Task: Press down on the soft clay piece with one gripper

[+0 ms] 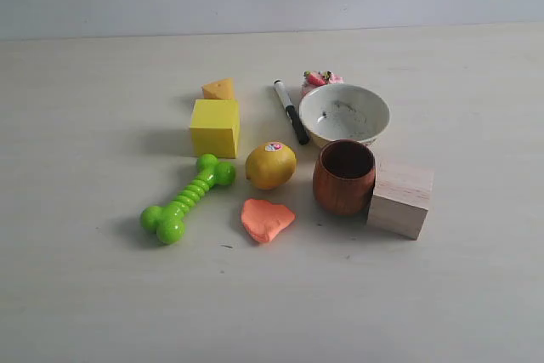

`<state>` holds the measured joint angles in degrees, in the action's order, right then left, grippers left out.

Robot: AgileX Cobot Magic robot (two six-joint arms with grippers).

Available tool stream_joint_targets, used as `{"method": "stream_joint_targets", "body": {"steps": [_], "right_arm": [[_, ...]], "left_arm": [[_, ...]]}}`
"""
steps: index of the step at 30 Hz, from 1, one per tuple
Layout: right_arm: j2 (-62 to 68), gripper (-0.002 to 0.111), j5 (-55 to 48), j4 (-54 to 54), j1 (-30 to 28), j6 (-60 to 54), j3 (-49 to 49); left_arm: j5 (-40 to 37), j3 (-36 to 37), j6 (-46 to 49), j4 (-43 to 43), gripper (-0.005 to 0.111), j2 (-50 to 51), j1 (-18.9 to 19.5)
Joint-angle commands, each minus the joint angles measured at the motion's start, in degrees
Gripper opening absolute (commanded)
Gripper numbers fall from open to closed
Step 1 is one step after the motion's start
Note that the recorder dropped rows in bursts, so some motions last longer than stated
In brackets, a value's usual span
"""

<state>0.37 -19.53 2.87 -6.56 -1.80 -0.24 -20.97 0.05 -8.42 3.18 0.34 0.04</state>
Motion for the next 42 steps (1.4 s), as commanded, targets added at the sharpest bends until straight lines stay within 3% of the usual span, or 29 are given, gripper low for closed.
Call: {"method": "stream_joint_targets", "body": {"steps": [1,42], "right_arm": [[-0.4,0.0,0.4,-0.3,0.1,-0.1,0.2],[-0.4,0.0,0.4,-0.3,0.1,-0.1,0.2]], "left_arm": [[0.4,0.0,-0.1,-0.3,0.0,-0.3,0.1],[3.2,0.0,1.2,2.9,0.0,-0.3,0.1]]}}
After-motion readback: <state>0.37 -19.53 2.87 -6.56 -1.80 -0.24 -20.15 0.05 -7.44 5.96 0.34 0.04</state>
